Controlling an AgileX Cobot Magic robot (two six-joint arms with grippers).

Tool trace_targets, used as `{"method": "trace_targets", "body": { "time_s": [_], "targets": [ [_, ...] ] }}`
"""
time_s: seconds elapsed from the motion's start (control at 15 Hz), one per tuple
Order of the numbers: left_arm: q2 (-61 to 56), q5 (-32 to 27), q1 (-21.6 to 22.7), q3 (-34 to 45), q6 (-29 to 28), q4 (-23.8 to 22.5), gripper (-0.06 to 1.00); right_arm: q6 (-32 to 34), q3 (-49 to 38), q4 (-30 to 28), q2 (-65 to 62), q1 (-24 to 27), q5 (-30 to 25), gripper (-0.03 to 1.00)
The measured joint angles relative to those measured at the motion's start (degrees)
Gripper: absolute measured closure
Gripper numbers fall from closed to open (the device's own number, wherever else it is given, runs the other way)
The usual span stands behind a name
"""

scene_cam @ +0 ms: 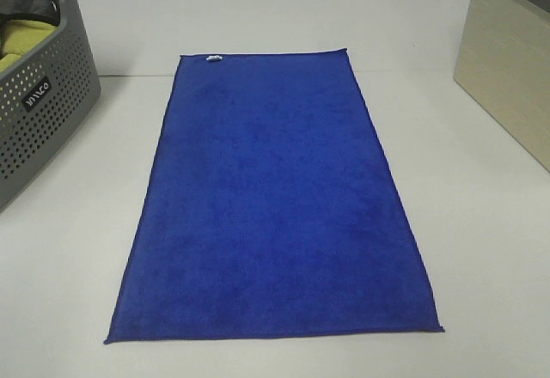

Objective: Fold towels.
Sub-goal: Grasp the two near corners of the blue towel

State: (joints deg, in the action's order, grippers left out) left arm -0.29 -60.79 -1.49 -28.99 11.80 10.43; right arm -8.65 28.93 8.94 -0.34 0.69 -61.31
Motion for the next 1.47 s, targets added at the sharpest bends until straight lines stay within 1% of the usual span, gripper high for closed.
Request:
{"method": "trace_targets", "body": {
  "time_s": [0.13, 0.47, 0.73, 0.93, 1.0, 1.13, 1.27, 1.33, 1.47],
  "targets": [
    [0.0, 0.0, 0.0, 0.0, 0.0, 0.0, 0.29, 0.0, 0.0, 0.0, 0.0, 0.0, 0.0, 0.19],
    [0.0, 0.11, 0.0, 0.0, 0.0, 2.01, 0.29, 0.0, 0.0, 0.0, 0.0, 0.0, 0.0, 0.19],
    [0.0, 0.11, 0.0, 0.0, -0.17, 2.12, 0.29, 0.0, 0.0, 0.0, 0.0, 0.0, 0.0, 0.19],
    [0.0, 0.74, 0.0, -0.06, -0.17, 3.04, 0.29, 0.11, 0.0, 0.0, 0.0, 0.0, 0.06, 0.19],
    [-0.06, 2.12, 0.0, -0.34, -0.17, 3.27, 0.29, 1.43, 0.0, 0.0, 0.0, 0.0, 0.52, 0.19],
    [0.46, 8.25, 0.0, -0.69, -0.92, 4.3, 0.29, 6.19, 0.57, 0.0, 0.97, 0.0, 3.27, 0.2],
    [4.47, 14.21, 0.0, -0.69, -4.35, 6.19, 0.29, 8.14, 1.15, 0.11, 6.42, 0.0, 6.13, 0.21],
    [7.28, 16.16, 0.0, -0.69, -6.19, 7.68, 0.29, 8.25, 1.15, 0.46, 10.03, 0.0, 6.7, 0.21],
    [14.09, 18.16, 0.0, -0.69, -8.37, 12.49, 0.29, 8.65, 1.15, 1.03, 18.85, 0.0, 8.71, 0.21]
  ]
}}
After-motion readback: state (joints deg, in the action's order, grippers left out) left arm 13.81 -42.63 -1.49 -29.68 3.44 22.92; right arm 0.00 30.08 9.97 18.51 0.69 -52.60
